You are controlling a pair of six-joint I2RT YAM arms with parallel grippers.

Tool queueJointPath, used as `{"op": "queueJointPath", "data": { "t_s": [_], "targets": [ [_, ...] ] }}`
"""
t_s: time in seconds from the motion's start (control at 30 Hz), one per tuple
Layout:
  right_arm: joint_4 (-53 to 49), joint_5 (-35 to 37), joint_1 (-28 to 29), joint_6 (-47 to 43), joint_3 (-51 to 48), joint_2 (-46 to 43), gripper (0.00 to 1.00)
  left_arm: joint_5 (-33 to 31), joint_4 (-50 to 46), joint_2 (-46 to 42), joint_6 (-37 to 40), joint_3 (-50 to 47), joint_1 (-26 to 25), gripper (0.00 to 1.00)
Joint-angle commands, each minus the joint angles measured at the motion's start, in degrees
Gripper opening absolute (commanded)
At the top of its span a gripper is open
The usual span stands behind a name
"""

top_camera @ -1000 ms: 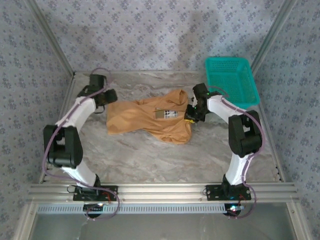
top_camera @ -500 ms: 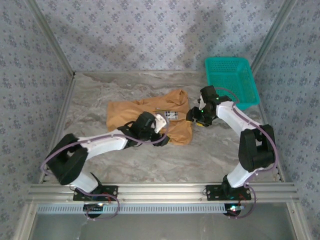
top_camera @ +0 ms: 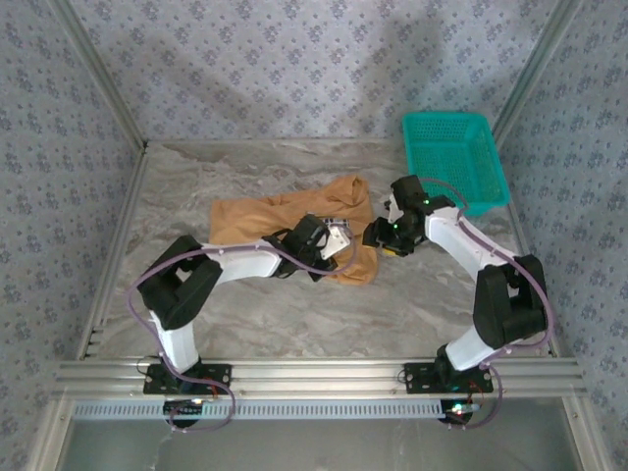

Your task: Fold the inside-out t-shirt

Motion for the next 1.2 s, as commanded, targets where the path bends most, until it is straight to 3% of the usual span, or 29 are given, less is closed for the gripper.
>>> {"op": "queueJointPath", "data": {
  "t_s": [0.0, 0.03, 0.13, 0.43, 0.73, 0.8, 0.93, 1.17],
  "targets": [
    [-1.88, -1.3, 0.76, 0.09, -2.27, -1.98, 0.56, 0.14, -3.62, 1.08, 1.95, 1.85, -0.06, 0.22],
    [-2.09, -1.23, 0.75, -0.03, -2.67, -2.51, 0.56, 0.43, -3.4, 0.88, 1.96, 1.62, -0.09, 0.2],
    [-2.82, -0.89, 0.64, -0.31, -3.68, -3.61, 0.56, 1.43, -3.28, 0.26, 2.31, 1.19, 0.15, 0.0],
    [3.36, -2.73, 6.0, 3.49, -7.51, -2.35, 0.51, 5.59, -7.03, -4.0, -10.76, 5.57, 4.08, 0.0],
    [13.77, 0.58, 9.26, 10.08, -5.5, 6.86, 0.53, 7.0, -6.82, -6.22, -15.01, 4.28, 5.31, 0.0],
    [15.28, 1.05, 9.23, 10.96, -4.47, 9.23, 0.45, 7.16, -6.64, -6.55, -15.81, 3.89, 5.57, 0.0],
    [12.94, 2.04, 9.27, 9.54, -2.12, 11.48, 0.03, 9.61, -6.02, -7.98, -19.32, 2.54, 6.99, 0.0],
    [1.67, 5.07, 9.21, 3.58, -3.67, -0.22, 0.0, 12.23, -1.59, -14.85, -31.16, -4.91, 6.53, 0.0]
  ]
}}
